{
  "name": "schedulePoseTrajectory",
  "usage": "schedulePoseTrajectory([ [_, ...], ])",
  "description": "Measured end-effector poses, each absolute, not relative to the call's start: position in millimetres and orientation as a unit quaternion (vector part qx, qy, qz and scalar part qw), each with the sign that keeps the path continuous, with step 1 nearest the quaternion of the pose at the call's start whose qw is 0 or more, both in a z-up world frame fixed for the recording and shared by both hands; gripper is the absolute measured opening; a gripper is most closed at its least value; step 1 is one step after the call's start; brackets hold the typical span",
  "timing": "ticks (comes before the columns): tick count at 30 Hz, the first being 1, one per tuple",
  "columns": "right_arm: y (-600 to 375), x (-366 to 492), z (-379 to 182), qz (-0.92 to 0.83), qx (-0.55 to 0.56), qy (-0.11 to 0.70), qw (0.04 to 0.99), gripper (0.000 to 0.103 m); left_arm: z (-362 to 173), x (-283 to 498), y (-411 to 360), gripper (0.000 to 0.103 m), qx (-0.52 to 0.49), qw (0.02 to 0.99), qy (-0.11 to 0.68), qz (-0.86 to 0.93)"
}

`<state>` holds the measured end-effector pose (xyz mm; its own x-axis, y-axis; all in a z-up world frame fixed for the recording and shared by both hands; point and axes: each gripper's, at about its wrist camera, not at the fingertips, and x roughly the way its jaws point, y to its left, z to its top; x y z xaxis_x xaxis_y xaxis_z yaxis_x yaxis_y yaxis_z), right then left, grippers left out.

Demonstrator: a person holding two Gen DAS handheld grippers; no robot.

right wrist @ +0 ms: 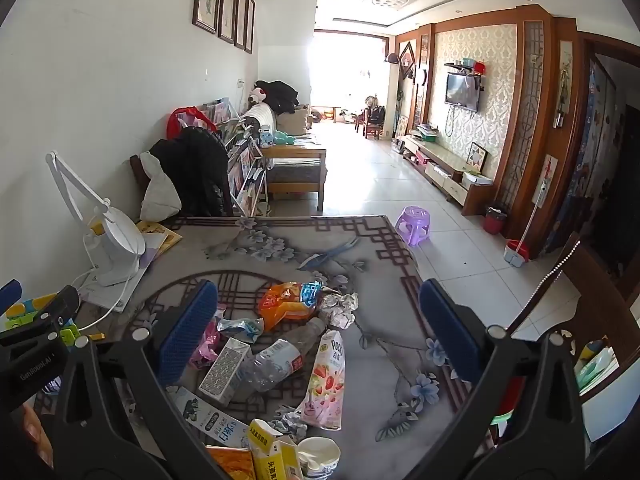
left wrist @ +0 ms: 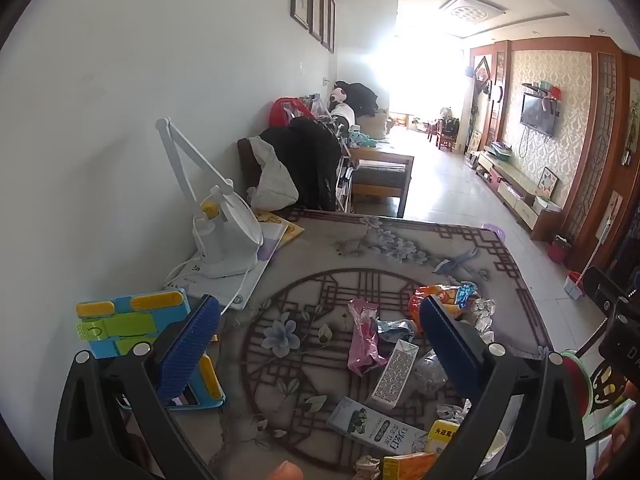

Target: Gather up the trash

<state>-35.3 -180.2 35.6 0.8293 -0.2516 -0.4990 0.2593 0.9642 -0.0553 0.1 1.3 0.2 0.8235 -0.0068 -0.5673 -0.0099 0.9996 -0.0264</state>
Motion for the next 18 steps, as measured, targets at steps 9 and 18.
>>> schedulePoseTrajectory([
  [9,-181.4,-36.0,35.3,-0.134,0.007,0.261,0.956,0.1,-0.7,-2.3,2.2,0.095,-0.002,0.955,0.297,0.002],
  [18,-181.7,-38.0,35.6,-0.134,0.007,0.26,0.956,0.1,-1.2,-2.7,3.2,0.095,-0.003,0.955,0.297,0.002],
])
